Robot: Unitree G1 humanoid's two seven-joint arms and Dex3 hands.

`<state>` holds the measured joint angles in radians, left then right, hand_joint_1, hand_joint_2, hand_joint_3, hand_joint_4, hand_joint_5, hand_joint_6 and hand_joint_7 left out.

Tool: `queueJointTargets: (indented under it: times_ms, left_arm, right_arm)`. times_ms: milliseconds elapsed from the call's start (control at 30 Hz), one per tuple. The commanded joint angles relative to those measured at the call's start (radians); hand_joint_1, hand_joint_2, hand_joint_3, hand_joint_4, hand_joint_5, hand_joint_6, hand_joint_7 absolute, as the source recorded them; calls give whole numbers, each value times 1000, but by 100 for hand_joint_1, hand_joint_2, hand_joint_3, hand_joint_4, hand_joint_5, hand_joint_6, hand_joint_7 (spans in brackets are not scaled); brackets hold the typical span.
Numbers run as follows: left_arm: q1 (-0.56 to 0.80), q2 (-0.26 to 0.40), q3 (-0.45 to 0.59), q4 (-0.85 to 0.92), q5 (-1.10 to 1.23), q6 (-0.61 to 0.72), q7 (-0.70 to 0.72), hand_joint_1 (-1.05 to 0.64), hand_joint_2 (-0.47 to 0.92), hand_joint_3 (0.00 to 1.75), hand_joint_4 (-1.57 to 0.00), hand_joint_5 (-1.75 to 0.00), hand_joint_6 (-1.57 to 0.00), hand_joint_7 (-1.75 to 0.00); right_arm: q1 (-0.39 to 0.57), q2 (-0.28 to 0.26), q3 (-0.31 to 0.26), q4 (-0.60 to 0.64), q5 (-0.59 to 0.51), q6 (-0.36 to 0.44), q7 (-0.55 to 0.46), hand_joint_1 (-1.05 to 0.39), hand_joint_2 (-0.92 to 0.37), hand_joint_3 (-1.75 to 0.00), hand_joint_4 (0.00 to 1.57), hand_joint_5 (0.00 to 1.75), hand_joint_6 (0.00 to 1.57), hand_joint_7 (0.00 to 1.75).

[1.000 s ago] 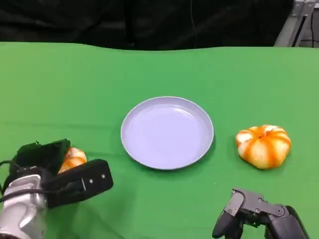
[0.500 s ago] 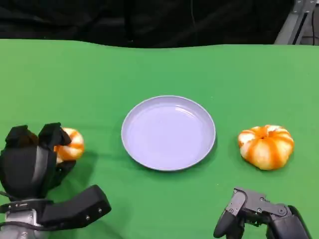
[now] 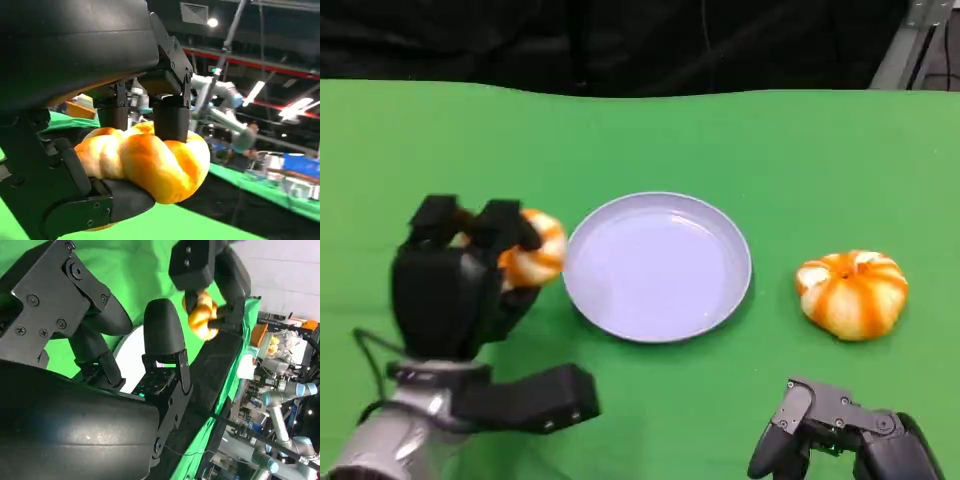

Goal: Grasp the bread from the table and place it into the plate.

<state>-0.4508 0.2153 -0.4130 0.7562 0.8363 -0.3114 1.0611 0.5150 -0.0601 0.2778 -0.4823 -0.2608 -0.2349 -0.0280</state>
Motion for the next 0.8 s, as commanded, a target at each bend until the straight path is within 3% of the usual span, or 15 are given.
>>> queueJointTargets:
  times_ms: [33,133,300,400,600,633,667,700,733,767,800]
  left_arm:
    - [-68,-55,-28,20,-6,-4,-43,-11,16,142,-108,-175,-87,-175]
    - [-106,-99,-50,50,-10,-4,-79,-12,13,152,-107,-175,-87,-175]
    - [-180,-170,-73,129,-20,11,-131,-9,12,150,-106,-175,-86,-175]
    - [-235,-211,-85,199,-20,47,-179,-10,16,142,-104,-175,-84,-175]
    - [-312,-251,-97,276,-37,135,-324,-13,35,102,-97,-175,-79,-173]
    - [-323,-254,-93,275,-52,157,-394,-15,42,84,-85,-163,-77,-148]
    - [-330,-256,-91,271,-63,174,-446,-19,57,60,-72,-144,-74,-119]
    - [-344,-259,-93,263,-74,216,-537,-20,65,46,-67,-137,-74,-108]
    - [-351,-260,-96,253,-80,245,-596,-26,75,32,-50,-109,-61,-80]
    - [-354,-261,-98,241,-82,267,-635,-30,85,16,-43,-83,-58,-52]
    - [-357,-258,-111,228,-75,301,-692,-31,89,11,-41,-75,-57,-42]
  right_arm:
    - [9,-5,-4,-6,7,-6,1,-2,-20,-160,80,175,81,141]
    - [9,-5,-2,-8,4,-5,1,-2,-20,-160,81,175,81,142]
    - [15,-3,2,-10,5,-7,-1,-2,-20,-160,81,175,81,142]
    - [16,-3,1,-8,4,-11,-2,-2,-20,-160,79,175,81,142]
    - [20,-6,4,-13,-1,-12,0,-1,-21,-159,81,175,81,141]
    - [20,-5,5,-13,-1,-11,0,-1,-21,-159,81,175,81,141]
    - [21,-5,6,-13,0,-11,0,-1,-21,-159,80,175,82,141]
    - [21,-4,6,-14,0,-9,0,-1,-21,-159,80,175,82,142]
    - [21,-3,6,-14,0,-8,-1,-1,-21,-159,80,175,82,142]
    - [21,-3,6,-14,0,-8,-1,-1,-21,-159,80,175,82,142]
    - [21,-4,6,-15,-2,-8,-1,-1,-21,-159,80,175,82,142]
